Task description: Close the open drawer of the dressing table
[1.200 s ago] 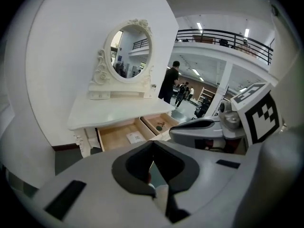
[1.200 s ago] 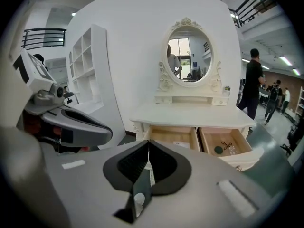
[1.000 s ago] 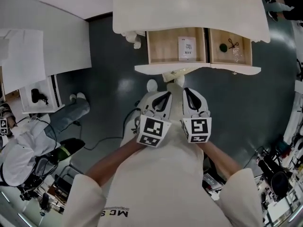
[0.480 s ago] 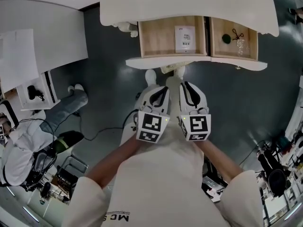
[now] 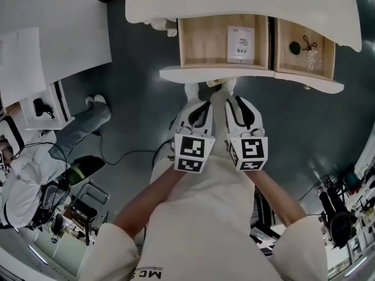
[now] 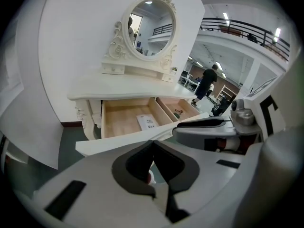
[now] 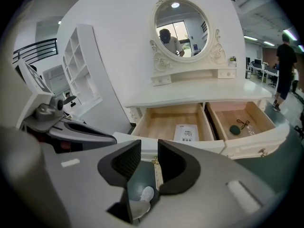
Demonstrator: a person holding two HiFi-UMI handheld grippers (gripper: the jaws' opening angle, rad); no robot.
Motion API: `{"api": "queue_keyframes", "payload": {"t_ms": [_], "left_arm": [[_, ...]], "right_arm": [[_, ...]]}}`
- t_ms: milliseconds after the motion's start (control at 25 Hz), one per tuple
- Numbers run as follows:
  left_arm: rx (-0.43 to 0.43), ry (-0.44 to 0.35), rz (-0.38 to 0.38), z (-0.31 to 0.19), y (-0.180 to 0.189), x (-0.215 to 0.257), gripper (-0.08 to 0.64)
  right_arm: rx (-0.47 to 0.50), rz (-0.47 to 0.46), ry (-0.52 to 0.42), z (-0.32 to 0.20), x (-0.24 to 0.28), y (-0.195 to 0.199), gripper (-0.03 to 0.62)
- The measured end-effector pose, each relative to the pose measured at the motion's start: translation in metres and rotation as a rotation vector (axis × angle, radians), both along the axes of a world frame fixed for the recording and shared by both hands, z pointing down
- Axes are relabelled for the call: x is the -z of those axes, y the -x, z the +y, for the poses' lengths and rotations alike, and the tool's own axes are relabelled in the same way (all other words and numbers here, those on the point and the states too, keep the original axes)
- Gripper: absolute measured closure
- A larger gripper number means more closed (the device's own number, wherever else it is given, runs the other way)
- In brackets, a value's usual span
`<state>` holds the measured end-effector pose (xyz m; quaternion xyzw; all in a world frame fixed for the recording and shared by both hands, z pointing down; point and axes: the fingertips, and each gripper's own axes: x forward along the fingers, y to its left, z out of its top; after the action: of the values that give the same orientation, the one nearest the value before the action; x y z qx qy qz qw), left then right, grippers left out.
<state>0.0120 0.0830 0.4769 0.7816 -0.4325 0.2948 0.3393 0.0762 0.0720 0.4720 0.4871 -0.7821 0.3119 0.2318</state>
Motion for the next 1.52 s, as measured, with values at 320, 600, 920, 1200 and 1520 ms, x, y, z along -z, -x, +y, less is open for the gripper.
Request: {"api": "queue_keyframes", "payload": {"t_ms": [320,600,920,1200,1520], "left_arm": [[0.002,0.053,-0.030,0.001,0.010,-0.031,0.551],[0.030,0.103,-0.045,0.006,0.024,-0.062,0.551],[0.064,0.110,-0.054,0.002,0.030,-0.080,0.551],[0.082,0.126,-0.066,0.002,0.038,-0.093,0.551],[0.084,0.134,-0.078,-0.002,0.048,-0.104,0.551]], "right_arm": [[0.006,-0.006,0.064,-0.003,-0.038,0.015,0.492],[0.005,0.004,0.110,-0.005,-0.066,0.025,0.483],[-0.026,0.037,0.141,-0.007,-0.094,0.031,0.471],[-0.067,0.058,0.193,-0.009,-0.116,0.033,0.474],[-0.101,0.092,0.226,-0.012,-0.134,0.033,0.468]]}}
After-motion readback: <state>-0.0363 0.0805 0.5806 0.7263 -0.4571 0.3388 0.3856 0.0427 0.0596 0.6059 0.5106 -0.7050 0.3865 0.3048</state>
